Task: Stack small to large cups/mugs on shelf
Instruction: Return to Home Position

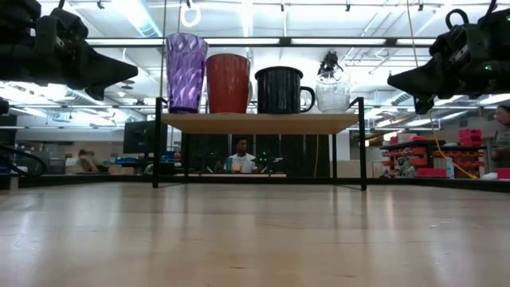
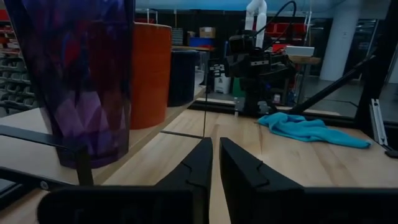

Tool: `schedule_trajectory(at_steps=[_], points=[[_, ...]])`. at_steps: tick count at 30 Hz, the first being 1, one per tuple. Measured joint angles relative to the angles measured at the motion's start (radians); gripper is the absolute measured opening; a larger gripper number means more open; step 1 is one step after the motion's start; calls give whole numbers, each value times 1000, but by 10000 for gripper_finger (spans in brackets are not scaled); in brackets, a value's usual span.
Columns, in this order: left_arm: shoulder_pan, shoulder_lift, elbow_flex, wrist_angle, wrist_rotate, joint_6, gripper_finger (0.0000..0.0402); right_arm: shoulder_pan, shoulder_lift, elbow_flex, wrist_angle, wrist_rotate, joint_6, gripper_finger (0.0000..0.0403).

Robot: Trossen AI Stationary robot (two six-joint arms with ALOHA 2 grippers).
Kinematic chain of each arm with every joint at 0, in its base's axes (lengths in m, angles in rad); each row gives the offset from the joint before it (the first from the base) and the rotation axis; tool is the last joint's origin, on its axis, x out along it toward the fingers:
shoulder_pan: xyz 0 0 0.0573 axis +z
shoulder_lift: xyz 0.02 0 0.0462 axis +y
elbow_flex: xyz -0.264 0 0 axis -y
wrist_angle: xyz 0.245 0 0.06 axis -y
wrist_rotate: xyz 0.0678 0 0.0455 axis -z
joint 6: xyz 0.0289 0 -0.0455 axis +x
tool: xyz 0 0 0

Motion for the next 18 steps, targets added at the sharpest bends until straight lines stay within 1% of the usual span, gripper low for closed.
schedule_trajectory(at_steps=[10, 18], points=[[0, 0, 0, 2, -1, 0, 23, 0, 0, 0, 0, 0, -1, 20], [0, 0, 0, 3, -1, 0, 32, 0, 0, 0, 0, 0, -1, 19]])
